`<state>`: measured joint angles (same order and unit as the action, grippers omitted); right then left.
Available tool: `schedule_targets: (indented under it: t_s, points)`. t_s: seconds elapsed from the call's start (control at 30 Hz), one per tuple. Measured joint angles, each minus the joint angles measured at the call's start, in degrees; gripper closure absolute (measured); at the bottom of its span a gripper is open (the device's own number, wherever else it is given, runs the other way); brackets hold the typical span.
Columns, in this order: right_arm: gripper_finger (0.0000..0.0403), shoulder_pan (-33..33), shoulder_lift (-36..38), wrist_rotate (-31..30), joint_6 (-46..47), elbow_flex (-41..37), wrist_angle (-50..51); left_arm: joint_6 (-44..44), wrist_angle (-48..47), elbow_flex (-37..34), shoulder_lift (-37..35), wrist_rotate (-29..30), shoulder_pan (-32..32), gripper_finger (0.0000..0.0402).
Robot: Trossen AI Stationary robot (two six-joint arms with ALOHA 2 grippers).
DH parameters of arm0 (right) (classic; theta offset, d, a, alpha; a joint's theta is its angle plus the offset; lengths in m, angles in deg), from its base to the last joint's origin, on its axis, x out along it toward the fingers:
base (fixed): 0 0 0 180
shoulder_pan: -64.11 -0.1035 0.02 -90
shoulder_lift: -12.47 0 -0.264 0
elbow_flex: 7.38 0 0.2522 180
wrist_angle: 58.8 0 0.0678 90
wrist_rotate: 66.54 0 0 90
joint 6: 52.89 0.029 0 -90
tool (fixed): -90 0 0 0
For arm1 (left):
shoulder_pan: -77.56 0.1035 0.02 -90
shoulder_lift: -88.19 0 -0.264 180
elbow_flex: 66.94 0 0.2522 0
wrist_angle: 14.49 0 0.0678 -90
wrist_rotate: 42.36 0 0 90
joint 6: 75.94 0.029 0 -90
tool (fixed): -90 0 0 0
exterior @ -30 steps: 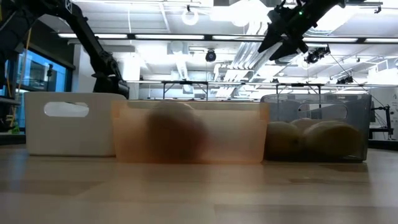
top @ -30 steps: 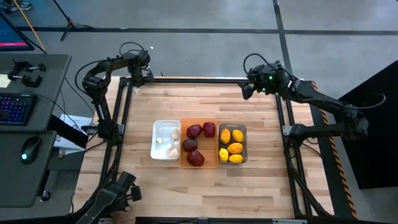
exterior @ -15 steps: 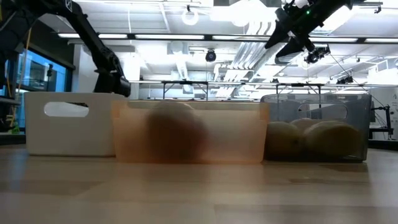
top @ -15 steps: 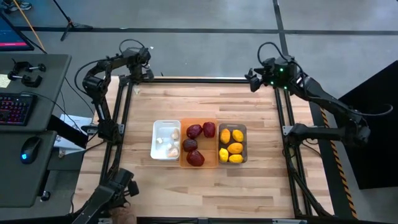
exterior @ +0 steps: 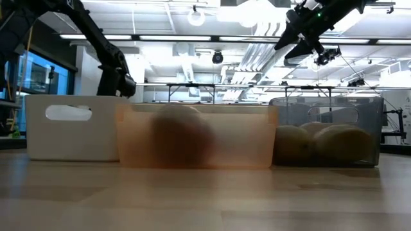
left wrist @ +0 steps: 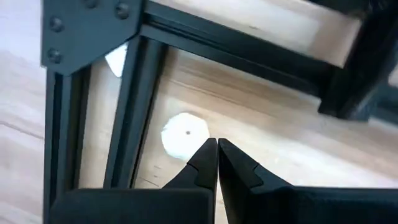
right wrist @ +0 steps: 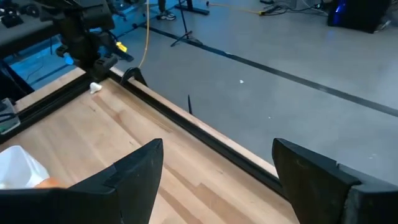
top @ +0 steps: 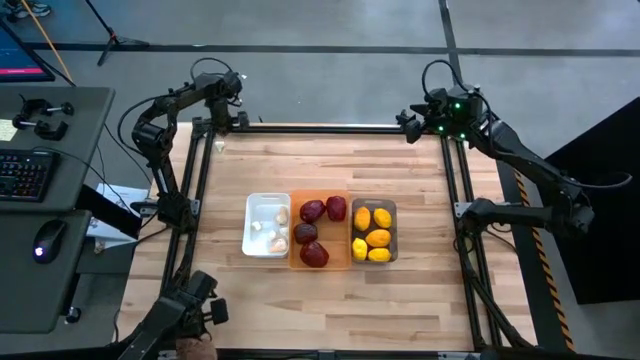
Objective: Sort produce into baskets
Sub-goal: Put the white garlic into the white bin
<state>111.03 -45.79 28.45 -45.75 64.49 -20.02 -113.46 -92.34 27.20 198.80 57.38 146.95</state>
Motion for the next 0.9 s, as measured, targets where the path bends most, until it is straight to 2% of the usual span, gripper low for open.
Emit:
schedule_targets:
  t_s: [0.13, 0.23, 0.33, 0.5, 0.57, 0.63, 0.7, 0.83, 0.9]
  points:
    - [0.0111, 0.9, -0.4, 0.9, 0.0, 0.0, -0.5, -6.2, 3.0, 0.4, -0.3, -0.6, -0.4, 0.0401]
    - [0.0111, 1.3, -0.4, 2.9, 0.8, 0.0, -0.5, -9.7, 6.8, 0.2, -1.4, 2.1, -3.4, 0.0401]
    - [0.0111, 1.4, -0.4, 4.0, 1.4, 0.0, -0.2, -15.3, 5.1, 0.1, -1.7, 9.4, -7.1, 0.0402]
    - [0.0111, 1.4, -0.4, 4.7, -0.3, 0.0, -0.1, -31.3, -8.6, 0.0, -3.5, 24.6, -13.1, 0.0401]
    - [0.0111, 1.4, -0.4, 4.7, -1.6, 0.0, -0.1, -34.2, -9.1, -0.5, -4.1, 29.5, -15.8, 0.0401]
    - [0.0111, 1.4, -0.4, 4.7, -2.1, 0.0, -0.1, -33.9, -6.2, -2.6, -4.1, 30.0, -17.2, 0.0402]
    - [0.0111, 1.4, -0.4, 5.3, -2.0, 0.0, 0.0, -34.2, -3.7, -6.1, -3.8, 27.8, -17.0, 0.0402]
    - [0.0111, 1.4, -0.4, 7.2, -1.5, 0.0, 0.0, -41.0, -4.9, -11.4, -4.4, 26.9, -16.0, 0.0402]
    - [0.0111, 1.4, -0.4, 7.5, -1.5, 0.0, -0.1, -41.7, -2.5, -13.4, -4.4, 27.3, -15.9, 0.0402]
